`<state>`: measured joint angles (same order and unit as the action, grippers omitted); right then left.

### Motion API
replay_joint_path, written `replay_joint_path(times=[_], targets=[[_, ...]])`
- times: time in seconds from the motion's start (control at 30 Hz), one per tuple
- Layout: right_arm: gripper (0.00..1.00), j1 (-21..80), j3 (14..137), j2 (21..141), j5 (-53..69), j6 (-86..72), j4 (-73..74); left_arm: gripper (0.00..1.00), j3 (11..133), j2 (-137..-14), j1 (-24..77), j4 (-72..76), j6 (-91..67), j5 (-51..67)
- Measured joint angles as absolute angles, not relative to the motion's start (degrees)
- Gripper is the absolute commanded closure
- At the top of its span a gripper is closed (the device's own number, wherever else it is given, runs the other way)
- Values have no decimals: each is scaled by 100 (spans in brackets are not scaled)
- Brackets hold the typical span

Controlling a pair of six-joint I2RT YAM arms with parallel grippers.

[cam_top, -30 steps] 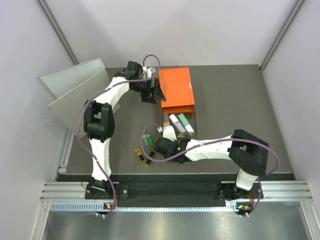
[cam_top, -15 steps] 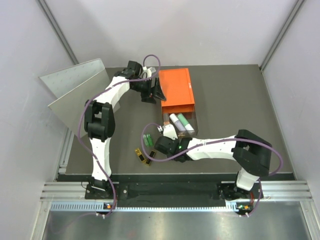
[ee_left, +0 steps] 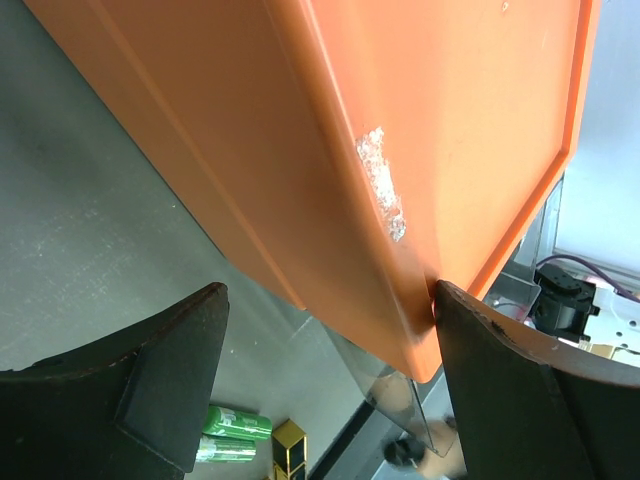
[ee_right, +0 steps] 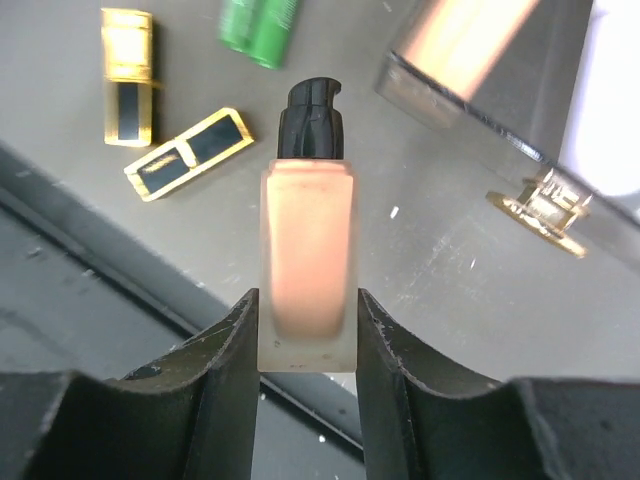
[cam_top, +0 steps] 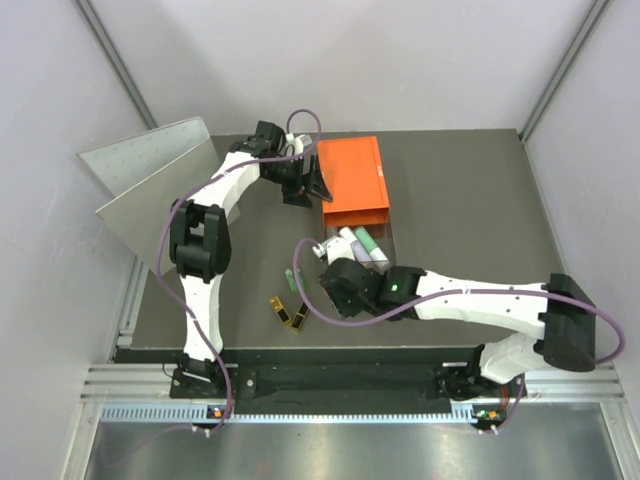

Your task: Organize the makeup

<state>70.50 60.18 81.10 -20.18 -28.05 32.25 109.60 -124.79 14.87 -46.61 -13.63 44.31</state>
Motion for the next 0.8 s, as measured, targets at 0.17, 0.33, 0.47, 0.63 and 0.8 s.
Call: replay_joint_path(times=[0.17, 0.33, 0.47, 0.63, 0.8], targets=[[94, 7043, 6650, 7955, -1933, -2364, 3546, 14, 10962, -12479, 1487, -4665, -1365, 4423], [94, 6803, 7474, 7970, -2051, -2060, 3745, 14, 10971, -12479, 1487, -4676, -1382, 4412], [93, 6283, 7708, 7990, -2279, -1920, 3741, 14, 10978, -12479, 1487, -4685, -1380, 4410], [92, 5572, 7579, 8034, -2353, -1752, 3870, 14, 11021, -12479, 1492, -4746, -1363, 4346], [91, 5129, 7216, 8071, -2327, -1592, 3916, 14, 11059, -12479, 1503, -4799, -1354, 4294]])
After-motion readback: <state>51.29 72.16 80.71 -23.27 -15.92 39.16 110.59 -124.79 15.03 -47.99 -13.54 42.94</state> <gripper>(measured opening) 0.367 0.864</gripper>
